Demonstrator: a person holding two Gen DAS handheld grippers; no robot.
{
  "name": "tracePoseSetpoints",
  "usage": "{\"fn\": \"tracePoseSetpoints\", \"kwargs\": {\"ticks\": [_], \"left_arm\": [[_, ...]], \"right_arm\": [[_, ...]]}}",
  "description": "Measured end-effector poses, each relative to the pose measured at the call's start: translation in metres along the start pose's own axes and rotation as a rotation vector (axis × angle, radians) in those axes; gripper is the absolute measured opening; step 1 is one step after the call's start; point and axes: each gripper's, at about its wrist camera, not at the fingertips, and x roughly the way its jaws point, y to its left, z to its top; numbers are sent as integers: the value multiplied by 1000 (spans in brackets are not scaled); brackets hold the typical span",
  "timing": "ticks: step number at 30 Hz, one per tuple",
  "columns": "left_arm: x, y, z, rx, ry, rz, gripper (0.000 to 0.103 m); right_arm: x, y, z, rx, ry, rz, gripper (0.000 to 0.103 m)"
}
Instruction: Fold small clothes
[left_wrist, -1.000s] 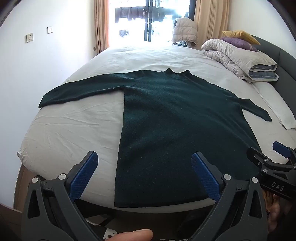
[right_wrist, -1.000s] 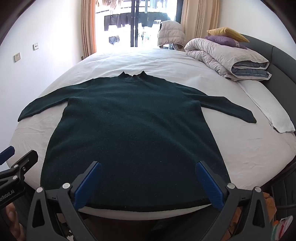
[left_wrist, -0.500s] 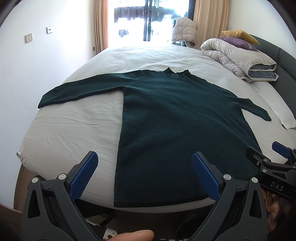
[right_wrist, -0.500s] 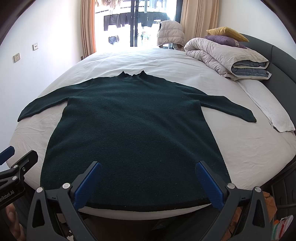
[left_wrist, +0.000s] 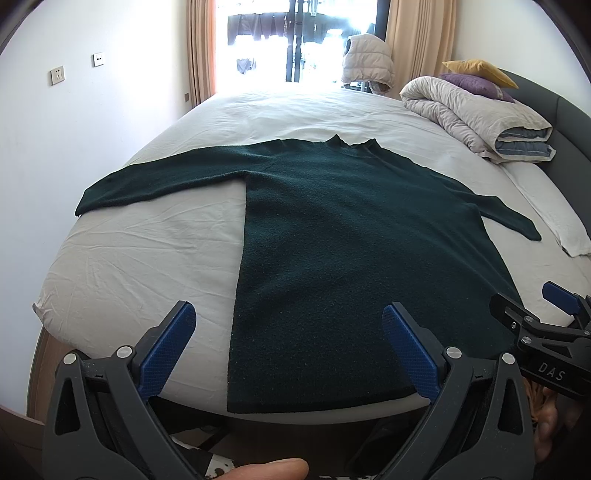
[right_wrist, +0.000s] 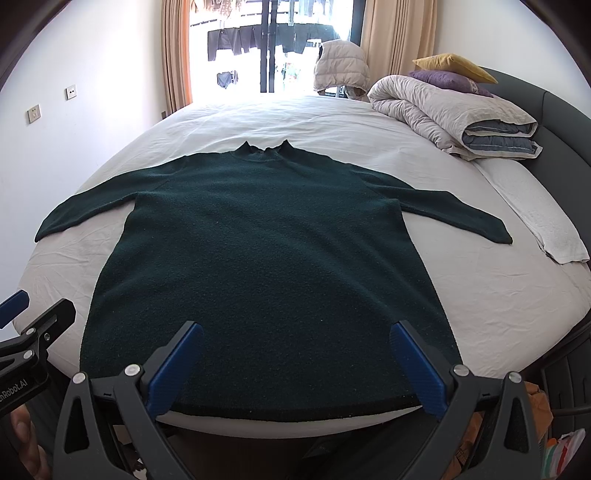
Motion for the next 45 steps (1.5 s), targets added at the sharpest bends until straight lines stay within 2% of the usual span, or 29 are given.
{"fn": "tracePoseSetpoints", "kwargs": {"ticks": [45], "left_arm": [[0, 0, 0, 0, 3, 0, 103]], "right_arm": [[2, -1, -1, 2, 4, 3, 103]]}}
